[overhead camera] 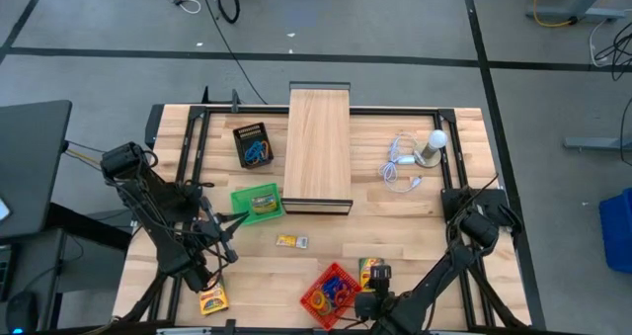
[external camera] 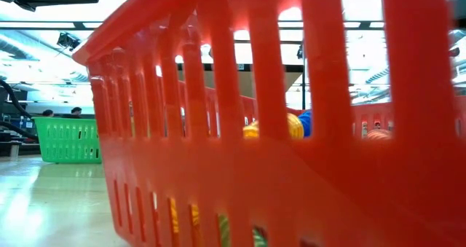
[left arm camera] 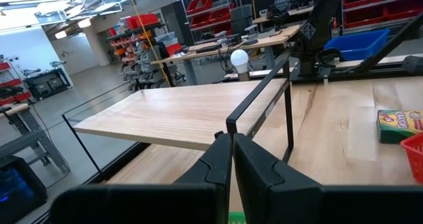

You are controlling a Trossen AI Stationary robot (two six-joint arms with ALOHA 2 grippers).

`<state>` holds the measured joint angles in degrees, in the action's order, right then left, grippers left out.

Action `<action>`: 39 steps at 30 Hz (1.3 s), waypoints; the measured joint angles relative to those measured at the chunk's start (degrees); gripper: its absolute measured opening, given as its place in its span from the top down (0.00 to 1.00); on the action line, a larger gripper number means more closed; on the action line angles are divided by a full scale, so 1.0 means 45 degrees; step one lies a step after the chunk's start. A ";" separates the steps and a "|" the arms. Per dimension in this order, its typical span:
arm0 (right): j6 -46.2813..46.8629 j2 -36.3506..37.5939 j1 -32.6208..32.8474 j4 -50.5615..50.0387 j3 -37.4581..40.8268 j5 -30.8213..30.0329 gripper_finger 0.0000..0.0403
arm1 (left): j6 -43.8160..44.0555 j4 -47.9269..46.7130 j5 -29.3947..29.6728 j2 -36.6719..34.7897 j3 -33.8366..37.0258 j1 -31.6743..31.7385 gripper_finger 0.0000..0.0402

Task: Pick & Place Office Desk Supplies
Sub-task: Put the right large yellow crayon box into the green basket

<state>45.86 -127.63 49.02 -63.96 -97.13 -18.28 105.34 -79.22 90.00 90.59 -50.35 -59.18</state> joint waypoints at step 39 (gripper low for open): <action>-0.2212 -0.0302 -0.0541 -0.4479 -0.3408 0.2410 1.00 | -0.0044 0.0128 0.0000 0.0000 -0.0005 0.0000 0.94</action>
<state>35.91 -128.99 46.58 -84.12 -112.47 -7.44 105.14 -78.65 90.00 90.59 -50.37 -59.18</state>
